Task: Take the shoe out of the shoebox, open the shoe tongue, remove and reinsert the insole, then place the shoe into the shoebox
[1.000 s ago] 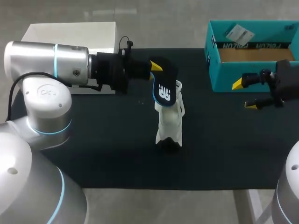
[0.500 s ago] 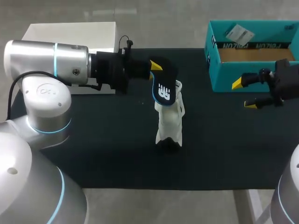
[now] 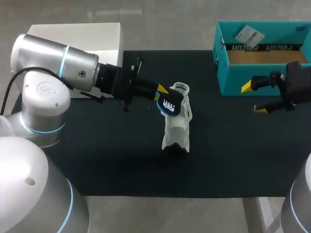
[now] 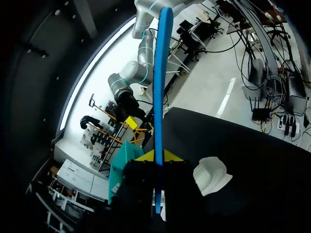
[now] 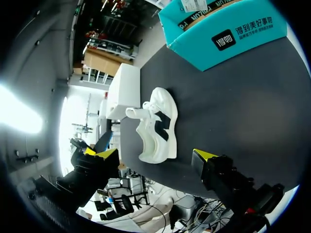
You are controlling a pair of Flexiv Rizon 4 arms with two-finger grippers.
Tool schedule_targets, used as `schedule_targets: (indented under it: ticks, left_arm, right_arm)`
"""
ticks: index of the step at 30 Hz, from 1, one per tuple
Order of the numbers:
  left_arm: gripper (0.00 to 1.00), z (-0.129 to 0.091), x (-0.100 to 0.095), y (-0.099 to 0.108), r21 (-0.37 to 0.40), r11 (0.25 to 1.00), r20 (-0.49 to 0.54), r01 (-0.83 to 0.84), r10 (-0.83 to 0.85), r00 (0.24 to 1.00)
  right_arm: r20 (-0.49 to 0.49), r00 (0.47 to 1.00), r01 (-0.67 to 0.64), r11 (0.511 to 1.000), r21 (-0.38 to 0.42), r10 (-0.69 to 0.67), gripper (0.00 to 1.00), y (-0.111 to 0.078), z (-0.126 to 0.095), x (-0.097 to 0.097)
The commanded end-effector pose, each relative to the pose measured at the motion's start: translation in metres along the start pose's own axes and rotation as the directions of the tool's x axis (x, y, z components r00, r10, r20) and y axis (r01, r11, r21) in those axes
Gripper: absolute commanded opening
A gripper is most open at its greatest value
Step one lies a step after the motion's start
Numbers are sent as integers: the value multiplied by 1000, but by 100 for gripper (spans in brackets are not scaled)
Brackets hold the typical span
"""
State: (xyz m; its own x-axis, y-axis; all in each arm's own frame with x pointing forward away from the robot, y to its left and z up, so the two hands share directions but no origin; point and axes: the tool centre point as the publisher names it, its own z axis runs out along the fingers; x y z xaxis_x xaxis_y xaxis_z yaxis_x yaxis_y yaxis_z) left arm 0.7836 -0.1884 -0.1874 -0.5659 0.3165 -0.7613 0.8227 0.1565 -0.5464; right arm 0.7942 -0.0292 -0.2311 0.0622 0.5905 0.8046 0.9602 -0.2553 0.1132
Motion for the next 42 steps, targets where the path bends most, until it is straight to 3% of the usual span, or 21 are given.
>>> schedule_targets:
  ticks: [1,8,16,29,42]
  left_arm:
    - [0,-13,-6,5,74,996,-156,40,-28,987]
    - [0,-13,-6,5,74,996,-156,40,-28,987]
    - [0,9,21,4,77,995,-76,67,-61,995]
    - [0,26,57,20,45,990,-75,136,-133,988]
    - [0,41,62,44,93,983,-16,155,-154,988]
  right_arm:
    - [4,1000,-1,1000,-1,1,100,-1,0,1]
    - [4,1000,-1,1000,-1,1,100,-1,0,1]
    - [4,1000,-1,1000,-1,1,100,-1,0,1]
    - [4,1000,-1,1000,-1,1,100,-1,0,1]
    - [4,1000,-1,1000,-1,1,100,-1,0,1]
